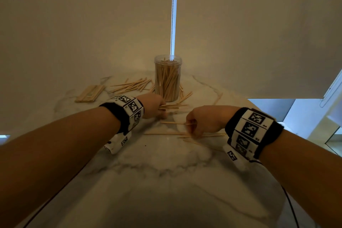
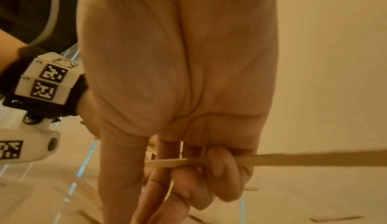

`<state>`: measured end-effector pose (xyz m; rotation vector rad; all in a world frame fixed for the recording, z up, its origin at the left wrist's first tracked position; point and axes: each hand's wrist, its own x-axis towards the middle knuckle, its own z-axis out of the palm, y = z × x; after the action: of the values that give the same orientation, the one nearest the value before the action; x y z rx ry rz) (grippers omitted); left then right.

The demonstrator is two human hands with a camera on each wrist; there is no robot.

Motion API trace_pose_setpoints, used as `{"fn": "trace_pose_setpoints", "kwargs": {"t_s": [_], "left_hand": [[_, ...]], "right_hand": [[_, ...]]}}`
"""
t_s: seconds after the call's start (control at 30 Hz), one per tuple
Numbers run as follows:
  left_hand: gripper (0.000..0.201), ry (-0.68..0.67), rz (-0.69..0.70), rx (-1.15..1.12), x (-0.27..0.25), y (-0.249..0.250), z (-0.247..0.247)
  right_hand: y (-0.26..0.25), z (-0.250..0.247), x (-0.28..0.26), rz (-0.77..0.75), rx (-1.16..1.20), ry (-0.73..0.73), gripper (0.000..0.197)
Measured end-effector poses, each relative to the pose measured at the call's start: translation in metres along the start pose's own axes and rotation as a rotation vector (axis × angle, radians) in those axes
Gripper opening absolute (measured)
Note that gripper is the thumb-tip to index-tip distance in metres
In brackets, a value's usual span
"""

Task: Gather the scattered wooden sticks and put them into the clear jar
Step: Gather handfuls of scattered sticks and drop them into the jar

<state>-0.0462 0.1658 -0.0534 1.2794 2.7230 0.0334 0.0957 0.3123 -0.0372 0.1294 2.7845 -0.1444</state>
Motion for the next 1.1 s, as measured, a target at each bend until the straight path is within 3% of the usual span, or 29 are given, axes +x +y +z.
{"fn": "trace_pose_setpoints", "kwargs": {"t_s": [0.17, 0.5, 0.7, 0.9, 1.0, 1.1], "left_hand": [[0.018, 0.022, -0.034, 0.000, -0.007, 0.003, 0.000], [0.020, 0.007, 0.020, 0.051, -0.016, 0.004, 0.003], [0.017, 0.001, 0.047, 0.052, -0.033, 0.001, 0.003], [0.012, -0.010, 0.033, -0.117, -0.053, -0.012, -0.001], [0.034, -0.008, 0.037, -0.158, -0.056, -0.010, 0.000], [0.054, -0.030, 0.026, -0.052, -0.052, 0.000, 0.004]], "right_hand": [[-0.009, -0.001, -0.013, 0.052, 0.012, -0.094, 0.047], [-0.008, 0.000, -0.009, 0.005, -0.033, 0.009, 0.025], [-0.012, -0.006, 0.014, 0.041, -0.175, 0.088, 0.053], [-0.018, -0.014, 0.031, 0.011, -0.169, 0.106, 0.062], [-0.020, -0.017, 0.033, 0.005, -0.149, 0.048, 0.053], [-0.021, -0.016, 0.036, -0.004, -0.143, 0.048, 0.040]]}}
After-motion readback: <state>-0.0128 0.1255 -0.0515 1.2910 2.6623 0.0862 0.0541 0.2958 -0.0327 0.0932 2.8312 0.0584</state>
